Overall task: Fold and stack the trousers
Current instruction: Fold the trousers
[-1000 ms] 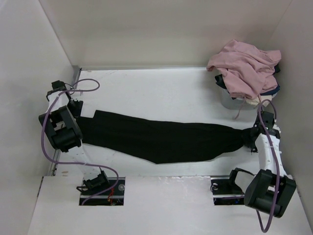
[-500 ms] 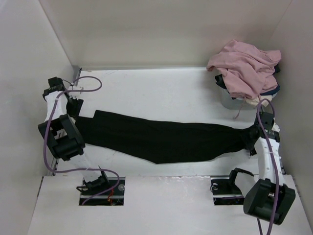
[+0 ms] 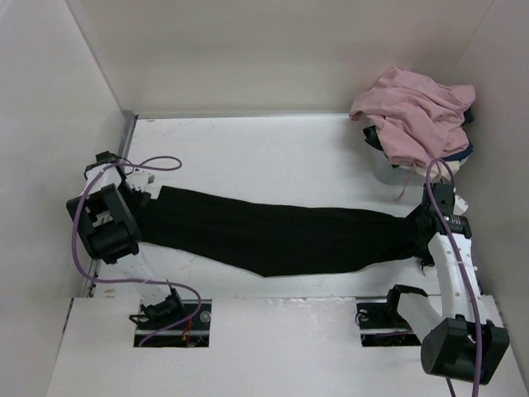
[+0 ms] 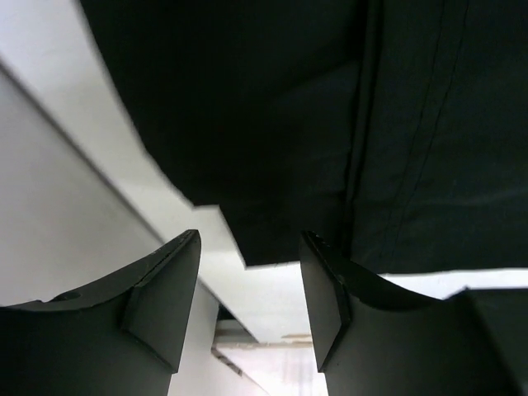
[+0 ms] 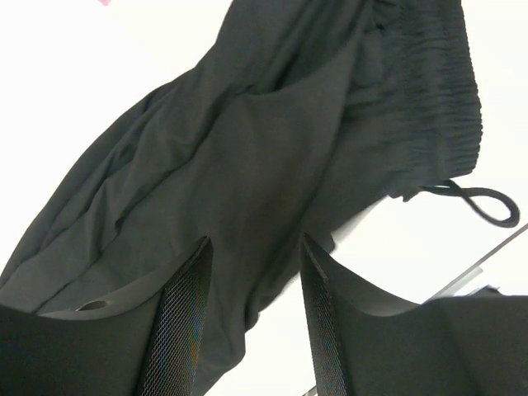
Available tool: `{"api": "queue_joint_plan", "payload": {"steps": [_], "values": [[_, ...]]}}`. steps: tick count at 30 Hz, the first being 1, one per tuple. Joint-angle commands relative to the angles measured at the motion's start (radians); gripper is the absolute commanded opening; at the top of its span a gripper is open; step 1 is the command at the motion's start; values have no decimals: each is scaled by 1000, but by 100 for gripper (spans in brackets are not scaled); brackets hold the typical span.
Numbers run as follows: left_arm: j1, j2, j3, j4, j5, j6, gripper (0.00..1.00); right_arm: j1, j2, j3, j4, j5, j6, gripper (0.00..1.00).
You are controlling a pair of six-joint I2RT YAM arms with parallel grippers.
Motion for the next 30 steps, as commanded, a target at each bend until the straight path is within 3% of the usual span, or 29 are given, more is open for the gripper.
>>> {"api": "queue_joint_plan", "payload": {"steps": [1, 5, 9, 15, 22, 30], "values": [[-12, 17, 57, 24, 46, 0, 49, 26, -17, 36, -9, 43, -19, 51], [-22, 61, 88, 15, 77, -15, 44, 31, -37, 13, -4, 43, -11, 51], [-19, 109, 103, 19, 49, -31, 19, 31, -52, 3, -1, 38, -16, 51], [-31, 22, 122, 30, 46, -48, 0, 31, -45, 5, 5, 44, -22, 51], [-40, 32, 233, 108, 74, -112, 0, 31, -37, 9, 28, 40, -36, 51], [-28, 238, 529, 58, 242, -305, 3, 31, -40, 17, 32, 54, -63, 50]]}}
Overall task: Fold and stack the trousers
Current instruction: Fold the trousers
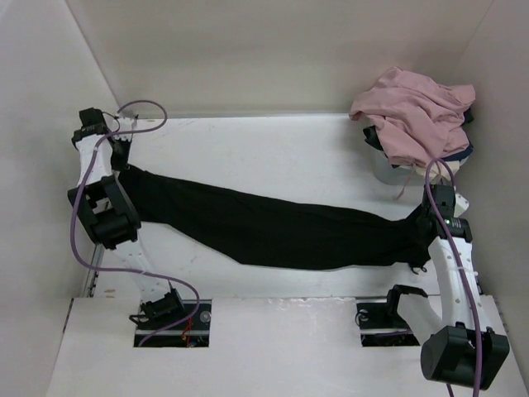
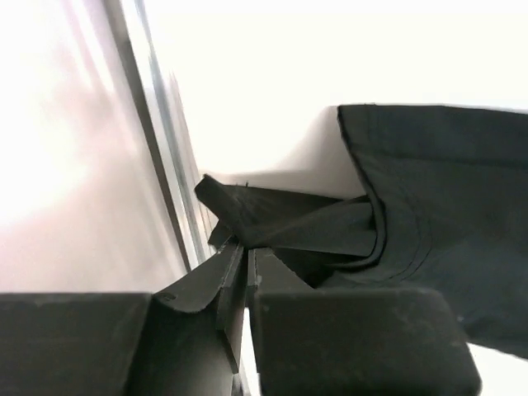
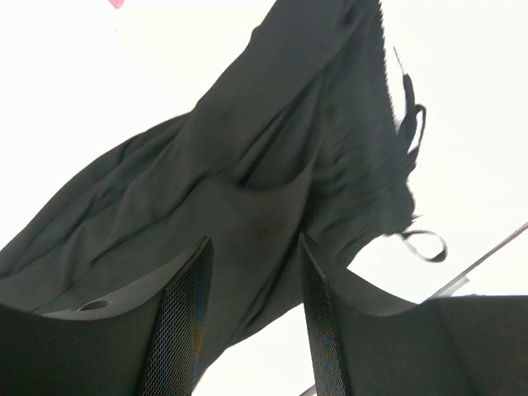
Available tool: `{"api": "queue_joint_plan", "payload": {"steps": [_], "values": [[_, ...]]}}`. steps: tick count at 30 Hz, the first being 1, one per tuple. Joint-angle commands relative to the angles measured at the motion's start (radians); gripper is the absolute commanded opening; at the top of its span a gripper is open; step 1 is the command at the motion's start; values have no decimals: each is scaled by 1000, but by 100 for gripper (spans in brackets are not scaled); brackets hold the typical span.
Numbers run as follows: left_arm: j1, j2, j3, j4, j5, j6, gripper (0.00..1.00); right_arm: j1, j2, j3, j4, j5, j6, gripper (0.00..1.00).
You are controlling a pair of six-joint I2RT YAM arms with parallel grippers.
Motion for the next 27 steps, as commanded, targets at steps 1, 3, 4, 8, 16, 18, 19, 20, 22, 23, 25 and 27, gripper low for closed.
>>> {"api": "queue_joint_plan", "payload": {"steps": [1, 3, 4, 8, 16, 18, 19, 20, 22, 23, 25, 27], "values": [[6, 144, 127, -7, 79, -105, 4, 10, -2, 15, 32, 28, -27, 50], [-1, 238, 190, -16, 60, -123, 7, 17, 3, 13, 33, 28, -33, 50], [-7, 282, 222, -16, 50, -135, 9, 25, 4, 16, 35, 28, -34, 50], [-9, 407, 363, -12, -13, -200, 21, 55, -8, 30, 42, 31, -51, 50], [-1, 214, 313, 95, 53, -227, 48, 62, -45, 5, 44, 37, -71, 52], [-4, 137, 256, 126, 51, -215, 52, 66, -42, -2, 52, 35, -70, 52], [-8, 108, 233, 128, 53, -209, 52, 66, -37, -2, 55, 32, -70, 52], [-11, 82, 212, 126, 60, -206, 53, 66, -31, -2, 56, 32, -70, 52], [-12, 36, 164, 132, 60, -203, 53, 68, -22, -2, 61, 29, -71, 52], [-12, 10, 135, 134, 60, -201, 53, 69, -20, -2, 64, 29, -71, 52], [-12, -24, 94, 120, 62, -195, 54, 71, -20, -8, 67, 28, -74, 52], [-12, -50, 48, 94, 62, -172, 54, 71, -20, -15, 69, 26, -77, 52]]}}
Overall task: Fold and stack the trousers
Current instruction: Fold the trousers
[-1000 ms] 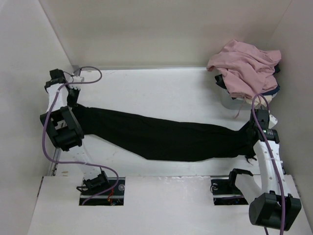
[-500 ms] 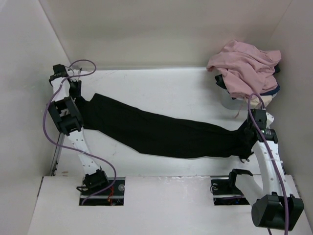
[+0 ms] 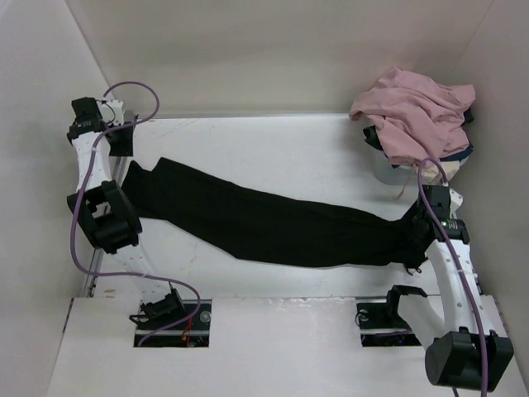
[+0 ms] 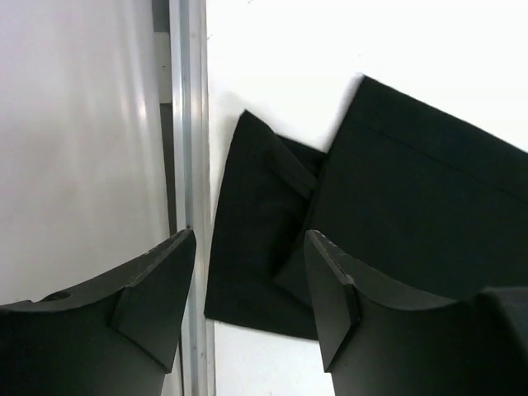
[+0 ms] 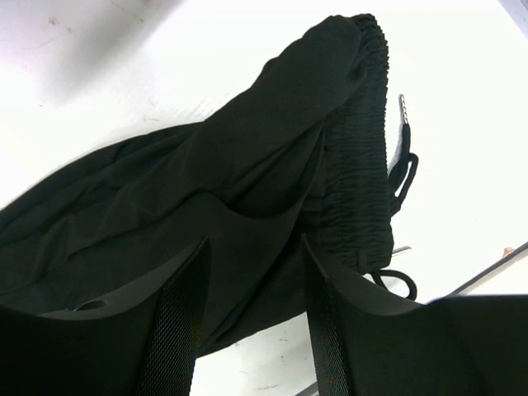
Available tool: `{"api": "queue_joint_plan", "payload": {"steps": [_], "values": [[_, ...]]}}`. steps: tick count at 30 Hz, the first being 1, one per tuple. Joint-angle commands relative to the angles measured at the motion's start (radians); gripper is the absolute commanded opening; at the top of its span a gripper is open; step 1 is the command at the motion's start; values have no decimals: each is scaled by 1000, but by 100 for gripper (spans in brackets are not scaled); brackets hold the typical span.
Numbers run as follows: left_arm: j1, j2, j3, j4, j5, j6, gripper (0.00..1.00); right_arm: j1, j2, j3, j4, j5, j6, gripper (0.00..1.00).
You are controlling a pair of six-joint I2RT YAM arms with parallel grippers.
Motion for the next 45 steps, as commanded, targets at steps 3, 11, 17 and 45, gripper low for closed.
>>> {"api": "queue_joint_plan", "payload": {"steps": [3, 11, 17, 45], "values": [[-10, -69, -155, -68, 11, 61, 52, 13, 13, -2, 43, 2, -26, 52], [-7, -93, -388, 34, 27, 29, 49, 23, 70, 42, 32, -1, -40, 52], [16, -47, -376, 80, 44, 3, 52, 49, 76, 53, 21, 12, -36, 52], [-11, -165, -215, -45, 57, 27, 0, -29, 304, 128, 72, 60, -167, 76]]}}
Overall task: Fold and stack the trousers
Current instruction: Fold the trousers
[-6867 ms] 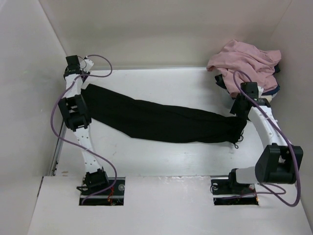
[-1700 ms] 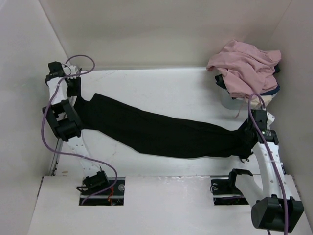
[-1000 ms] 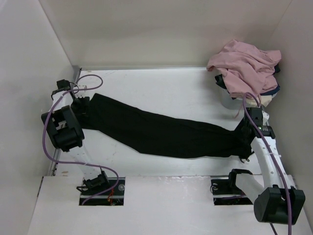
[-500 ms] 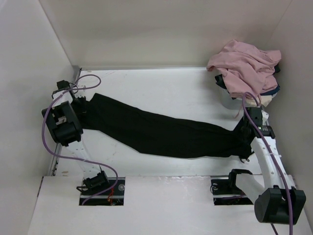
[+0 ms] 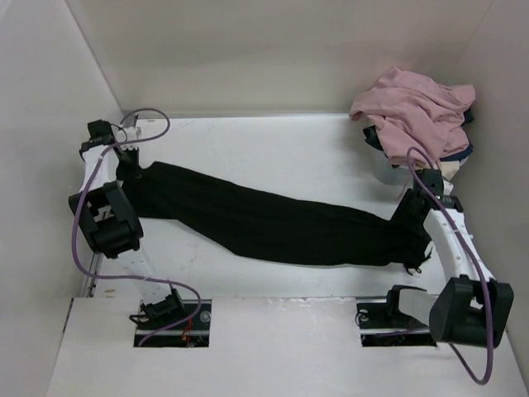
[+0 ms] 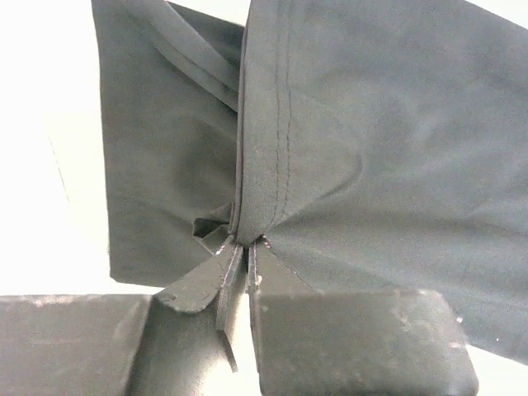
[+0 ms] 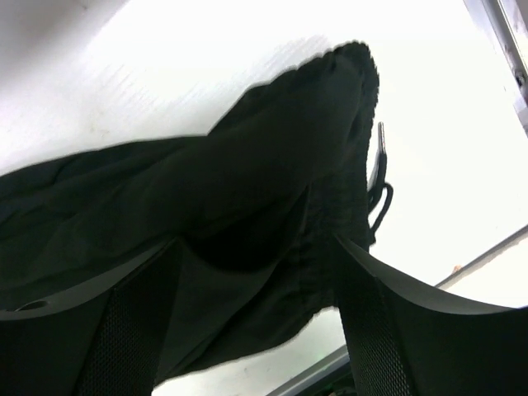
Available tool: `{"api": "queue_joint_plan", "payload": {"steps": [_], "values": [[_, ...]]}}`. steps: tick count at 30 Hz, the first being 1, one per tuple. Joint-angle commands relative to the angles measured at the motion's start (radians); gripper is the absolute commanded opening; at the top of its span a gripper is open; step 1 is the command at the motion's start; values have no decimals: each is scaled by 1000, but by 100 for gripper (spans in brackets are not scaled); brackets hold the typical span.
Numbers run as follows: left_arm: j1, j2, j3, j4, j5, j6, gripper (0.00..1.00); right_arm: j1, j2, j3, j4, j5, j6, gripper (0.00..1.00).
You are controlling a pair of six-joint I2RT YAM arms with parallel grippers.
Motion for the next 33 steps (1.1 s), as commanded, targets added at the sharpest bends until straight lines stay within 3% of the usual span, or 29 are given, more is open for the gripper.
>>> {"api": "queue_joint_plan", "payload": {"steps": [1, 7, 11, 17, 23, 33], "values": [[-4, -96, 97, -53, 6, 26, 0, -15, 70, 53, 61, 16, -48, 77], [36, -195, 135, -189, -36, 112, 0, -8, 128, 57, 107, 7, -67, 77], [110, -231, 11, -193, -115, 178, 3, -8, 132, 50, 124, -7, -67, 77], [131, -166, -225, -33, -126, 204, 5, 14, 150, 44, 136, -17, -61, 77], [154, -65, -219, 128, -205, 213, 8, 39, 139, 33, 131, -19, -57, 77], [140, -114, -129, 91, -187, 218, 47, 11, 0, 22, -97, -51, -36, 89]]}}
